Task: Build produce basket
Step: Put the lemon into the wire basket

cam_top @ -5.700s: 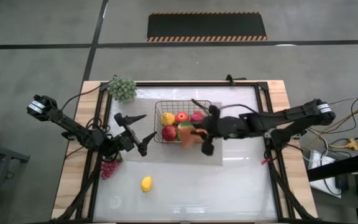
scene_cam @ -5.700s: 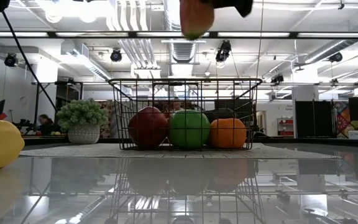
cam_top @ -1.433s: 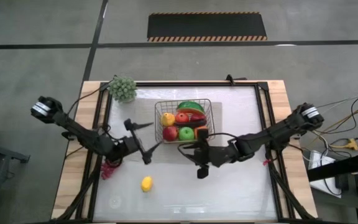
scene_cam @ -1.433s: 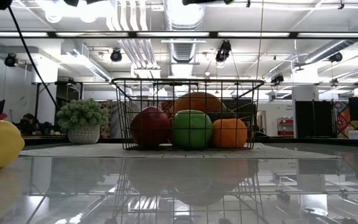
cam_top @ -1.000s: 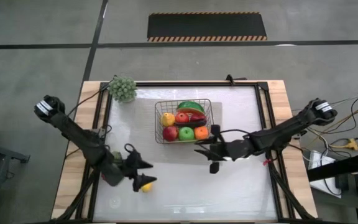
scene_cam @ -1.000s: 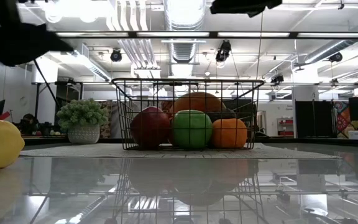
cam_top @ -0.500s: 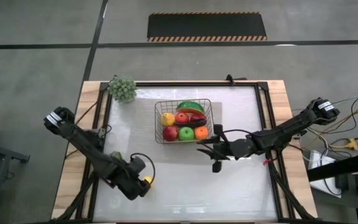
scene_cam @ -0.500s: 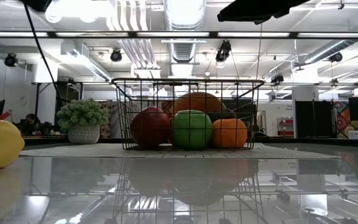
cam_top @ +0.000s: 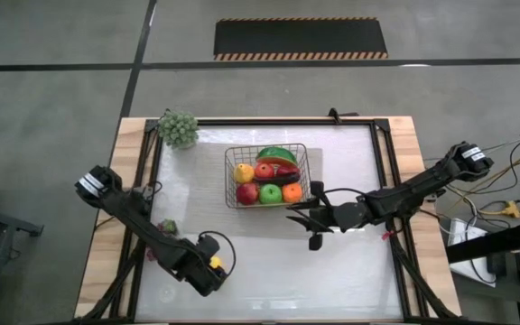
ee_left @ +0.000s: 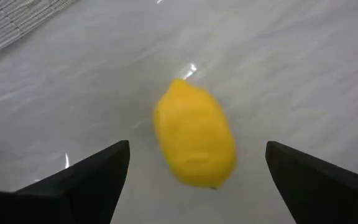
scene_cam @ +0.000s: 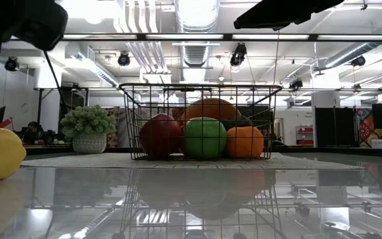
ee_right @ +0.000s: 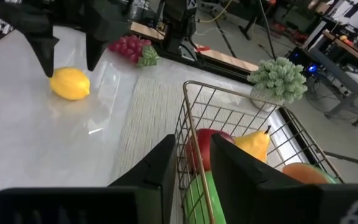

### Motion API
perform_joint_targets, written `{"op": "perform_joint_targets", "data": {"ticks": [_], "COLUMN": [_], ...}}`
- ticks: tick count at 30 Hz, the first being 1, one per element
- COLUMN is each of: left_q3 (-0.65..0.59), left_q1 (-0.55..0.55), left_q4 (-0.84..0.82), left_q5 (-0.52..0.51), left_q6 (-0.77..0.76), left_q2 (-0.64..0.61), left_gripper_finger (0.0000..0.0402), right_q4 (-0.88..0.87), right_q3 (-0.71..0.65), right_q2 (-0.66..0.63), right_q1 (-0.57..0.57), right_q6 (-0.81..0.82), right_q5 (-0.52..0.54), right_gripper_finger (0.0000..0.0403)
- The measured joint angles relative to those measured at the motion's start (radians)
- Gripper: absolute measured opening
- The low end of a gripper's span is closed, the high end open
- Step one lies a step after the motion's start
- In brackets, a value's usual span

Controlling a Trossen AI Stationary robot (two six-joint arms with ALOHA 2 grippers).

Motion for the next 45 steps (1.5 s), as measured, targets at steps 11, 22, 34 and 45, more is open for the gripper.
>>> {"op": "perform_joint_targets", "data": {"ticks": [11,22,34,45], "left_q3": [-0.054,-0.060,-0.065,-0.065], "left_q1": [0.004,0.004,0.004,0.036], "left_q4": [0.115,0.117,0.116,0.229], "left_q5": [-0.052,-0.077,-0.126,-0.652], "left_q6": [0.001,0.010,0.058,0.639], "left_q2": [0.021,0.018,0.000,-0.134], "left_gripper_finger": [0.0348,0.0214,0.0104,0.0099], "right_q4": [-0.004,-0.005,-0.006,0.118], "right_q3": [-0.010,-0.026,-0.044,-0.088], "right_q2": [0.000,0.000,0.000,0.001], "right_q1": [0.000,0.000,0.000,0.000], "right_q6": [0.027,0.052,0.079,0.046], "right_q5": [0.000,0.000,0.000,-0.109], "right_gripper_finger": [0.0086,0.0078,0.0073,0.0075]}}
